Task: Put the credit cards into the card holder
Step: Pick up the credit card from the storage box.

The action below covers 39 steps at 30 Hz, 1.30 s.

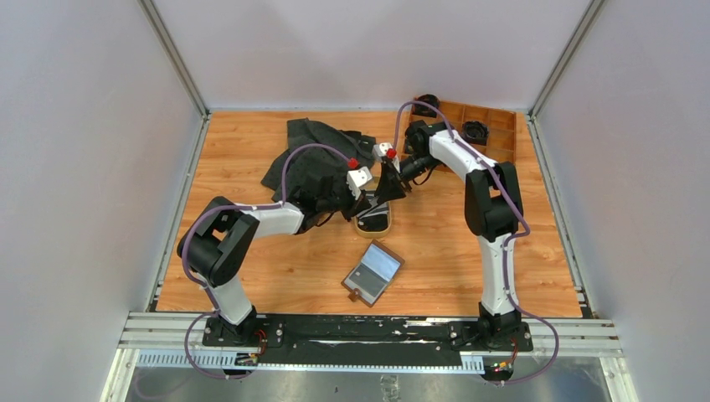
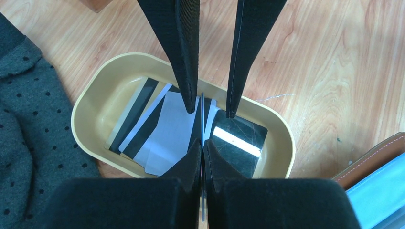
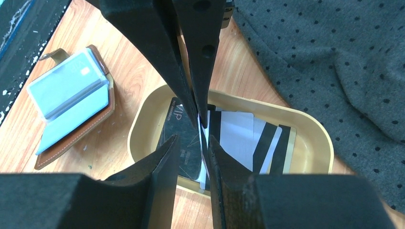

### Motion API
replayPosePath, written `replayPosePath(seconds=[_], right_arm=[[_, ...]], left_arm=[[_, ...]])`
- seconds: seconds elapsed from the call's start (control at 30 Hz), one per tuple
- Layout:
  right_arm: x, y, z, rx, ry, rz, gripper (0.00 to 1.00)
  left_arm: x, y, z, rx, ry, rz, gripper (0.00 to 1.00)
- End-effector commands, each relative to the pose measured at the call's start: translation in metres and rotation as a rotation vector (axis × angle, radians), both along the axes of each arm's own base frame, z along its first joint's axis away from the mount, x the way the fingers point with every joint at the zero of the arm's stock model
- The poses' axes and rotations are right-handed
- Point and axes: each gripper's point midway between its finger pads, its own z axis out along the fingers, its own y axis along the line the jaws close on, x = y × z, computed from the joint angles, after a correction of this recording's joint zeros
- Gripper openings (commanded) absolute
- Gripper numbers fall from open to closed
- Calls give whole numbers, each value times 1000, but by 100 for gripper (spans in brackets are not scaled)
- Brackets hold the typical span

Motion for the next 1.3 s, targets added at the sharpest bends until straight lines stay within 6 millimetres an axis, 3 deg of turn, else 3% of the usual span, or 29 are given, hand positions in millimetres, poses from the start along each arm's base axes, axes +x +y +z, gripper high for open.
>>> replayPosePath(seconds=[0.0, 0.13, 0.2, 0.27, 0.33, 0.53, 0.63, 0.87, 1.27], right_arm=[[-4, 2, -10, -54, 4, 26, 32], [-4, 2, -14, -71, -7, 34, 28], [-4, 2, -14, -72, -13, 40, 19], [-6, 2, -15, -67, -35, 55, 4], [-10, 1, -13, -47, -80, 82, 0], [-22, 0, -1, 44, -204, 148, 0], [-23, 1, 7, 83, -259, 170, 0], [-24, 2, 17, 116, -327, 192, 0], [-29, -1, 20, 130, -370, 215, 0]], left_arm=[[-6, -2, 8, -7, -32, -33, 0], [-8, -2, 11, -7, -47, -41, 0], [-8, -2, 12, -9, -51, -42, 0], [-8, -2, 15, -15, -52, -41, 0], [-8, -2, 19, -23, -49, -31, 0], [-13, 3, 31, -42, -66, -34, 45], [-17, 4, 27, -37, -67, -57, 57], [-29, -4, 13, -42, -34, -151, 58], [-8, 3, -1, 17, -46, -50, 44]])
